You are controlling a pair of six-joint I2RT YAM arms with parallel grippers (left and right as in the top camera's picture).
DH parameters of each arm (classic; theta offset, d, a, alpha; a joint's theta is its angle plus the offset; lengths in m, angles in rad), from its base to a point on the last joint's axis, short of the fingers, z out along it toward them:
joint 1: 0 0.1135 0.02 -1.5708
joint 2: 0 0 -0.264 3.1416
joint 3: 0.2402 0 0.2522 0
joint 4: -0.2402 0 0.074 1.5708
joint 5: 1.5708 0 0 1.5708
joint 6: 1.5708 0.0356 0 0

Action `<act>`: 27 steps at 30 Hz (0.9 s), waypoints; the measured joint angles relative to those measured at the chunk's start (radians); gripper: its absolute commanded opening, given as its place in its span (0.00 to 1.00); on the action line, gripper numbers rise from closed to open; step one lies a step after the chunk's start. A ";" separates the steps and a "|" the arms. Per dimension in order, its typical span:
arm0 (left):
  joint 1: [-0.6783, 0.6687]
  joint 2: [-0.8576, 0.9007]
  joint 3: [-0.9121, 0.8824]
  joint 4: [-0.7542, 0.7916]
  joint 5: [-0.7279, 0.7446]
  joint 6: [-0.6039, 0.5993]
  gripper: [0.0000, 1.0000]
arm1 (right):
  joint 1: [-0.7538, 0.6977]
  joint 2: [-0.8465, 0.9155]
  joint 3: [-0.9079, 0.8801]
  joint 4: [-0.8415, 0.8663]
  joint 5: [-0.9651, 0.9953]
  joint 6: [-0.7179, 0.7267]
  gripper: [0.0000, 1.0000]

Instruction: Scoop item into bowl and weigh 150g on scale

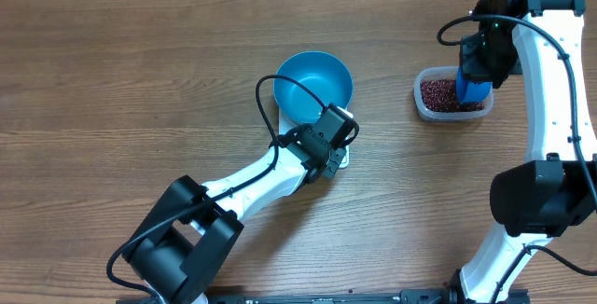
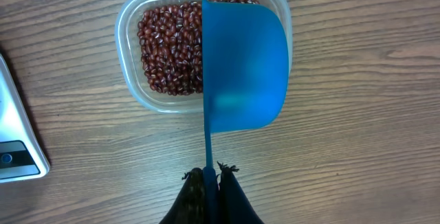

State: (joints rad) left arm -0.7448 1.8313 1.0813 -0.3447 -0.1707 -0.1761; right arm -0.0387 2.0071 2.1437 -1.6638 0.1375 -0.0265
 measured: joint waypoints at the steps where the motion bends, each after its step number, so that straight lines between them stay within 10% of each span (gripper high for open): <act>1: 0.000 0.000 0.000 0.000 0.000 0.000 0.04 | 0.000 0.000 0.000 -0.001 0.000 0.000 0.04; 27: 0.000 0.023 0.000 0.008 -0.005 -0.001 0.04 | 0.000 0.000 0.000 0.000 0.000 0.000 0.04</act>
State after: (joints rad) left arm -0.7444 1.8538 1.0813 -0.3363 -0.1753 -0.1768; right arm -0.0387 2.0071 2.1437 -1.6642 0.1379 -0.0261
